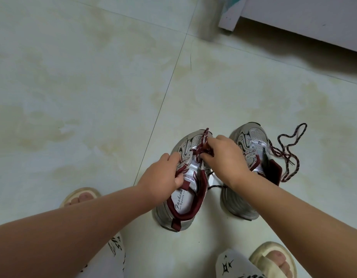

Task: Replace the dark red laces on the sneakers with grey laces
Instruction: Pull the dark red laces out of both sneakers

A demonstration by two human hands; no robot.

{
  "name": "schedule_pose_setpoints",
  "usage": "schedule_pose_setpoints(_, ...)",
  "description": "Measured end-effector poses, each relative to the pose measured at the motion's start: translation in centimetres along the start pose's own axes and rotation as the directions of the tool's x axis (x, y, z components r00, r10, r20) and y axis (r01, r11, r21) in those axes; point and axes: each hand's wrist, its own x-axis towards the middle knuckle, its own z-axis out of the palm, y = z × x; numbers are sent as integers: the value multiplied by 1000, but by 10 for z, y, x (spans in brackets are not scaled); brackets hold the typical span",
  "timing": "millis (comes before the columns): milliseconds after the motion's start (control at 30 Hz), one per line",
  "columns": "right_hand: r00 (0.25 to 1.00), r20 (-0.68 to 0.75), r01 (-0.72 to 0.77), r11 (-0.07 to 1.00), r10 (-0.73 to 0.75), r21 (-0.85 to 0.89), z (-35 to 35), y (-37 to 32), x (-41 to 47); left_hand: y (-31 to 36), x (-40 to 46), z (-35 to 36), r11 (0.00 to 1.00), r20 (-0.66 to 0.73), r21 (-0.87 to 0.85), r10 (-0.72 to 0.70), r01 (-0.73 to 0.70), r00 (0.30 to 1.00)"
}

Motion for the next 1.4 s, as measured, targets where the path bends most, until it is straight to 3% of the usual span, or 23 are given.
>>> schedule_pose_setpoints(133,993,-3,120,983,-121,-136,4,-4,7,0,0,0,1000,-1,3,6,-6,1000)
schedule_pose_setpoints(233,996,-38,76,985,-83,-155,4,-5,10,0,0,-1,1000,2,-5,4,-4,1000)
schedule_pose_setpoints(333,979,-180,-79,990,99,116,-5,-3,11,-1,1,-1,1000,9,-11,3,-3,1000)
schedule_pose_setpoints(400,929,-248,-184,922,276,339,-21,3,14,-2,1,-1,1000,15,-11,-2,2,1000)
schedule_pose_setpoints(500,820,-249,-265,728,515,633,-42,18,23,-3,0,-2,1000,18,-16,-6,6,1000)
schedule_pose_setpoints(567,816,-90,-233,469,571,852,-48,19,25,-3,0,-2,1000,18,-17,-1,2,1000)
schedule_pose_setpoints(633,840,95,-242,211,534,947,-45,16,22,-3,0,-2,1000,16,-12,6,-6,1000)
schedule_pose_setpoints(667,851,137,-280,217,507,935,-42,17,21,-4,0,-1,1000,14,-10,7,-7,1000)
schedule_pose_setpoints(767,881,142,-411,582,451,702,-32,17,19,-4,0,-1,1000,6,-7,6,-6,1000)
schedule_pose_setpoints(833,918,73,-383,825,389,415,-24,14,14,-3,1,0,1000,3,-4,4,-4,1000)
schedule_pose_setpoints(900,952,-69,-286,948,297,138,-17,7,7,-4,1,1,1000,3,1,3,-3,1000)
schedule_pose_setpoints(1000,976,-174,-149,984,131,-93,-7,3,3,-4,1,1,1000,5,11,6,-6,1000)
schedule_pose_setpoints(1100,999,-27,16,992,-19,-124,-5,4,5,-4,1,0,1000,8,12,4,-4,1000)
schedule_pose_setpoints(1200,992,128,6,999,0,-45,-5,4,5,-4,1,-1,1000,12,8,13,-13,1000)
schedule_pose_setpoints(1400,980,190,-25,984,59,-174,-7,4,9,-3,0,-3,999,25,41,20,-21,999)
